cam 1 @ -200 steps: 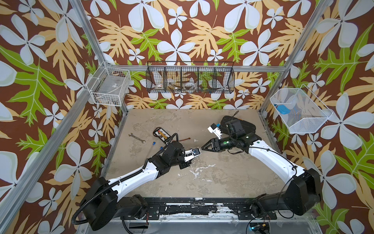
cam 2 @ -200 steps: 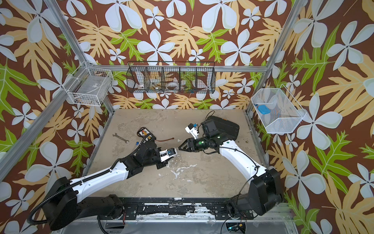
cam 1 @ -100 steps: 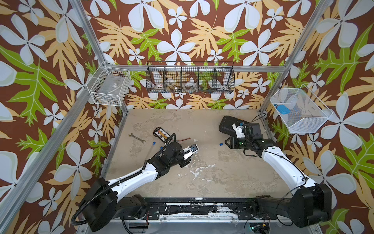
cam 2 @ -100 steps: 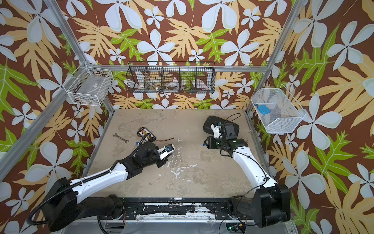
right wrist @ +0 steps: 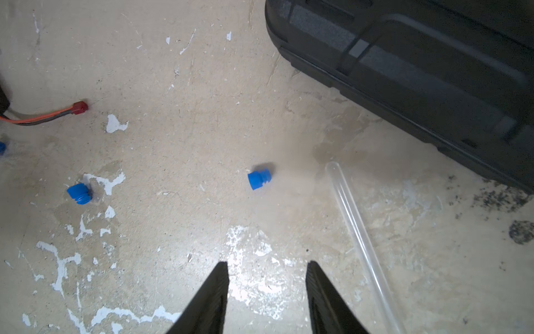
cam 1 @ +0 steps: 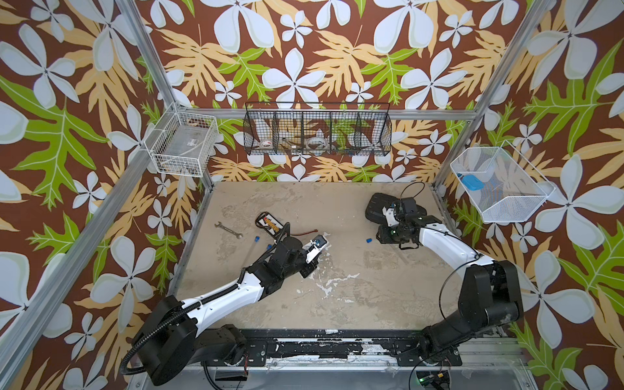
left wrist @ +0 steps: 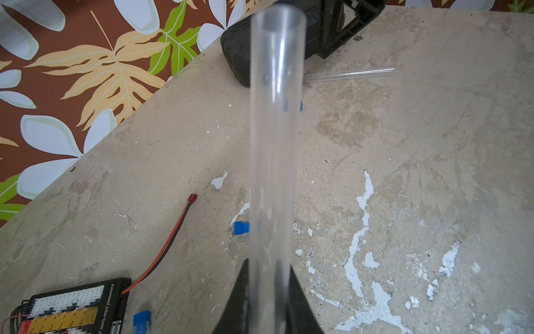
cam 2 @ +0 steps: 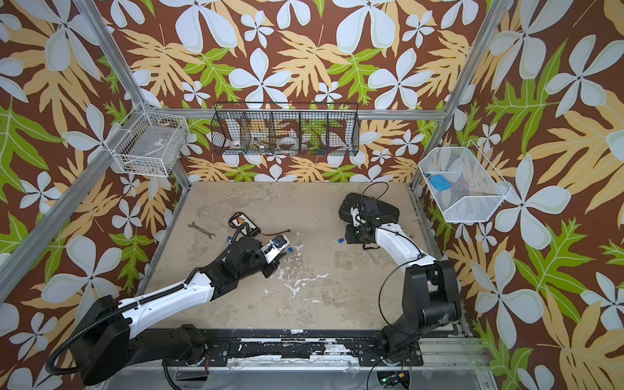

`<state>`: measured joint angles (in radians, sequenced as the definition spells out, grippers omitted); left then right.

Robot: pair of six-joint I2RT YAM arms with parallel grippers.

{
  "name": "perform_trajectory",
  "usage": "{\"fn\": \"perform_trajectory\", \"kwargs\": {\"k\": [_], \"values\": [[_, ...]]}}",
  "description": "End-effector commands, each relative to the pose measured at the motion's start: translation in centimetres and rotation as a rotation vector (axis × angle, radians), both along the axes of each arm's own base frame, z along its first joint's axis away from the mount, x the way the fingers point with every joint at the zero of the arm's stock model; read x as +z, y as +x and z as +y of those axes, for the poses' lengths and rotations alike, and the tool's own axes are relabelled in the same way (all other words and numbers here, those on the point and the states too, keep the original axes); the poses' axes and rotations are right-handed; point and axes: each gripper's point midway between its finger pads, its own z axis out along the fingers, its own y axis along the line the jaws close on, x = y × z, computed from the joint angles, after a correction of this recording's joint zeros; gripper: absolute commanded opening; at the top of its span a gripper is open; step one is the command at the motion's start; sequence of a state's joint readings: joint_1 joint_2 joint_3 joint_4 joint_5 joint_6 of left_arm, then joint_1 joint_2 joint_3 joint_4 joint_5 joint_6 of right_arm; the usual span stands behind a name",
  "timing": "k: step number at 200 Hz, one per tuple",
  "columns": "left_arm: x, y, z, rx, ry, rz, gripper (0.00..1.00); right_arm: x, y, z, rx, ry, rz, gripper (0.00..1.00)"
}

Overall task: Insert stoppers into test tubes
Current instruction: Pick up the stopper from the center of the board.

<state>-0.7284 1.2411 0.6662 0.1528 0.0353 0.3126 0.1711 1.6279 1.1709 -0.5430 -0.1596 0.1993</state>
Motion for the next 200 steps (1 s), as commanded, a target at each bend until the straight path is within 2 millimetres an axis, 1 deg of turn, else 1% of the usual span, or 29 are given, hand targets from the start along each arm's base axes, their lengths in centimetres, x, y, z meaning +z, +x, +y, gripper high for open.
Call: {"fn": "perform_trajectory", "kwargs": {"k": [1, 13, 22, 34, 53, 63, 77, 91, 115, 134, 180, 200], "values": [[0.7, 0.2, -0.3, 0.0, -0.031, -0.008, 0.0, -0.9, 0.5, -0.5, -0.018, -0.034, 0.048, 0.47], [0.7, 0.2, -0.3, 0.0, -0.028, -0.007, 0.0, -1.2, 0.8, -0.3, -0.063, -0.022, 0.054, 0.5], [0.7, 0.2, -0.3, 0.002, -0.028, -0.008, 0.0, -1.2, 0.9, -0.2, -0.133, -0.007, 0.051, 0.53], [0.6, 0.2, -0.3, 0.0, -0.026, -0.008, 0.0, -1.4, 0.9, 0.8, -0.197, 0.019, 0.059, 0.53], [0.8, 0.3, -0.3, 0.002, -0.026, -0.012, 0.0, -2.3, 0.7, 1.4, -0.365, 0.007, 0.107, 0.51], [0.8, 0.4, -0.3, 0.002, -0.027, -0.013, 0.0, -2.6, 0.7, 2.1, -0.441, 0.018, 0.136, 0.52], [0.9, 0.4, -0.3, 0.004, -0.026, -0.016, 0.0, -3.2, 0.5, 3.1, -0.513, 0.041, 0.16, 0.52], [0.9, 0.4, -0.2, 0.007, -0.023, -0.017, 0.0, -3.7, 0.3, 3.3, -0.583, 0.062, 0.174, 0.53], [1.0, 0.2, 0.0, 0.011, -0.023, -0.02, 0.0, -3.9, 1.0, 3.8, -0.624, 0.08, 0.16, 0.56], [0.9, 0.2, 0.1, 0.01, -0.024, -0.02, 0.0, -4.5, 1.4, 4.0, -0.635, 0.068, 0.179, 0.57], [0.9, 0.1, 0.1, 0.006, -0.022, -0.021, 0.0, -5.9, 2.0, 3.5, -0.697, 0.037, 0.188, 0.57], [0.8, 0.0, 0.1, 0.004, -0.022, -0.019, 0.0, -6.1, 2.7, 3.5, -0.706, 0.031, 0.175, 0.56]]}}
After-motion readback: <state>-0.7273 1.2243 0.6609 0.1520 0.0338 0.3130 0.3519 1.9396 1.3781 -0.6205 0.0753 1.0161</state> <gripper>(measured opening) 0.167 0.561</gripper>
